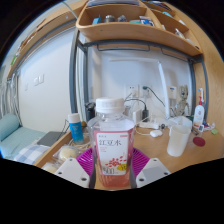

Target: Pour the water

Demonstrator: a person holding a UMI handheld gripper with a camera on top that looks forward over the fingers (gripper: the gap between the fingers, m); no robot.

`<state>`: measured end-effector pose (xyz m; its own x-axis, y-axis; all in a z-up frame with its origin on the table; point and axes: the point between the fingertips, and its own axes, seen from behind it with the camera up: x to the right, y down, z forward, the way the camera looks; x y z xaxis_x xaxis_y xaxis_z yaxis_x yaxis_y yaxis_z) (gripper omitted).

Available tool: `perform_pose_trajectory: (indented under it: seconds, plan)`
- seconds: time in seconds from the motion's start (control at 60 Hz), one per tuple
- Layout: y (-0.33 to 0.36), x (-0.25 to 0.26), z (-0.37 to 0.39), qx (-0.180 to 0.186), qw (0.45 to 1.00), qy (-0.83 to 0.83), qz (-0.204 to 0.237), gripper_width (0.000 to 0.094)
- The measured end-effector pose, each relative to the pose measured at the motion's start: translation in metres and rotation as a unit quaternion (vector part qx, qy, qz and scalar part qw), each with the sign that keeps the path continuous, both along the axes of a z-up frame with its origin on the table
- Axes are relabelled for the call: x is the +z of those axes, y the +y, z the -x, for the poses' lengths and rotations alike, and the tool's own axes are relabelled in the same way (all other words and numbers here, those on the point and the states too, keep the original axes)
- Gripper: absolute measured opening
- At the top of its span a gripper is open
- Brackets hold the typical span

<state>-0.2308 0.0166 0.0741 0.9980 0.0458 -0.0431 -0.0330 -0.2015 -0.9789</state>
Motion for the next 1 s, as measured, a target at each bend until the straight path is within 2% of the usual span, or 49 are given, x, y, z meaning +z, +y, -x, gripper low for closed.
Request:
perform_pose_trajectory:
  seconds: [0.2, 0.283, 0.417, 0.483, 0.65, 0.833, 1.0]
  plan:
    - [0.009, -0.002, -0.004, -0.007, 1.0, -0.007, 0.009, 0.0462]
    - [0.011, -0.002, -0.004, -0.006, 1.0, 0.008, 0.027, 0.0462]
    - [0.018, 0.018, -0.004, 0.002, 0.991, 0.125, 0.039, 0.046]
    - [0.028, 0.038, -0.013, -0.01, 0.978, 0.206, 0.025, 0.0461]
    - [0.053, 0.076, -0.056, -0.062, 0.909, 0.411, 0.004, 0.0458]
    - [0.07, 0.083, -0.103, -0.118, 0.796, 0.593, 0.007, 0.0459]
    - [0.081, 0.076, -0.116, -0.13, 0.697, 0.704, 0.036, 0.046]
